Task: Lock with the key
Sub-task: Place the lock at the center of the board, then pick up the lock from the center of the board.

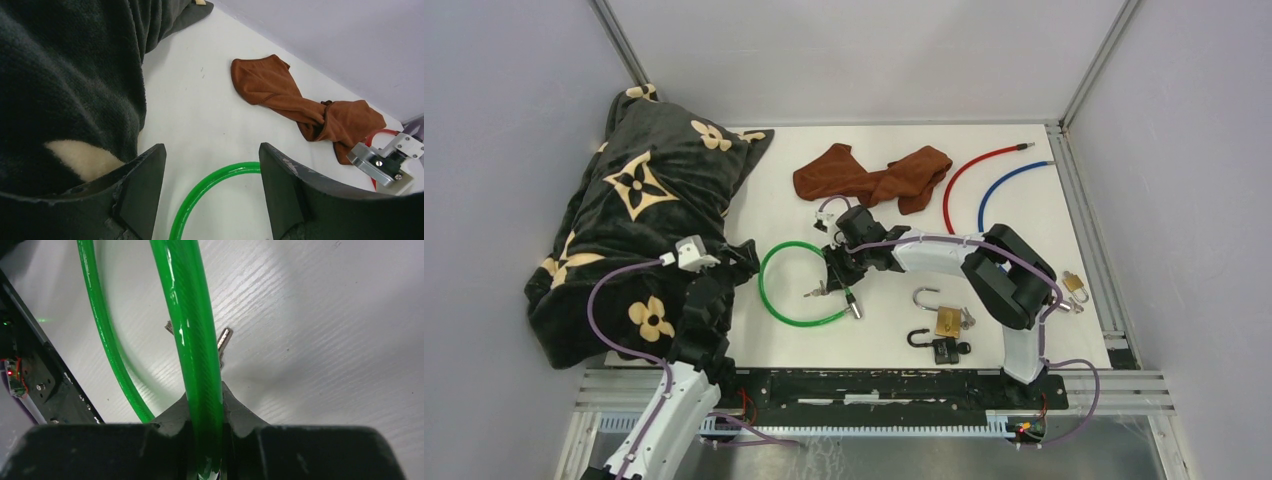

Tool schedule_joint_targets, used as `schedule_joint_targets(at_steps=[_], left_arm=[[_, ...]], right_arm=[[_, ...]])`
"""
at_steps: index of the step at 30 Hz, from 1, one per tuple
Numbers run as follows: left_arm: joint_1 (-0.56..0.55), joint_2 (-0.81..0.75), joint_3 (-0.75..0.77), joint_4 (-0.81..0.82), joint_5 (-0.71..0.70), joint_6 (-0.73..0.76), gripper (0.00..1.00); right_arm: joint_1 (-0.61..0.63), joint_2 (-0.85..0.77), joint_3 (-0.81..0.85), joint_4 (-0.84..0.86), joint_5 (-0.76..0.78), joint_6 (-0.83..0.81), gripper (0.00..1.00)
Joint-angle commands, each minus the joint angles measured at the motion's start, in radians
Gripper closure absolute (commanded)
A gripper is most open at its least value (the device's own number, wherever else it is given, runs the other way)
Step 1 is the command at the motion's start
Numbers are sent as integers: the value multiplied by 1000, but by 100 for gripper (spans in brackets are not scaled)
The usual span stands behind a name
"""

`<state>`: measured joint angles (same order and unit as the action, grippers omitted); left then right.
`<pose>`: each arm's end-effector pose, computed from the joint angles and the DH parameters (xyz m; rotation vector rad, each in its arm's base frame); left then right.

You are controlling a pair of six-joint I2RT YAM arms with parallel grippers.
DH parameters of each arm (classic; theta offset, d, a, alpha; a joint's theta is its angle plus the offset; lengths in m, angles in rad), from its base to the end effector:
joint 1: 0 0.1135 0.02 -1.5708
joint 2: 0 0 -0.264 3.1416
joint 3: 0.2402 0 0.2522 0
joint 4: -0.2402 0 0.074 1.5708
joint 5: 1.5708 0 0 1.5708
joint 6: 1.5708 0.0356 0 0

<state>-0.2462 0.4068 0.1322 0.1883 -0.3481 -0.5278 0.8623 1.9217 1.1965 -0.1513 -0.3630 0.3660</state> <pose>0.1355 -0.0215 0.2000 -0.4918 1.5860 -0.3006 0.2523 0.3139 0.1614 -0.8120 2.4968 0.9391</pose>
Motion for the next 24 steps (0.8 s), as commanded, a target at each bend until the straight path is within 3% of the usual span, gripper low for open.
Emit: schedule_joint_targets(at_steps=[1, 2, 4, 7, 10, 14, 19, 24], left_arm=[[16, 1, -16, 15, 40, -35, 25], [18, 3, -17, 17, 42, -37, 25], [20, 13, -19, 19, 46, -40, 24], [21, 30, -20, 23, 52, -48, 24], [22, 35, -23, 25, 53, -52, 23], [30, 32, -24, 31, 54, -54, 22], [33, 36, -26, 36, 61, -66, 21], [33, 44, -28, 37, 75, -83, 21]], right_arm=[[-3, -9, 52, -49, 24, -58, 77], [-3, -15, 55, -67, 48, -69, 64], [-3, -29, 62, -108, 96, -97, 49], [-4, -70, 73, -175, 193, -143, 33], [-5, -122, 83, -274, 368, -207, 4], [-66, -209, 12, -344, 579, -265, 2], [-301, -291, -134, -302, 573, -283, 4], [-457, -227, -135, -285, 581, -316, 10]])
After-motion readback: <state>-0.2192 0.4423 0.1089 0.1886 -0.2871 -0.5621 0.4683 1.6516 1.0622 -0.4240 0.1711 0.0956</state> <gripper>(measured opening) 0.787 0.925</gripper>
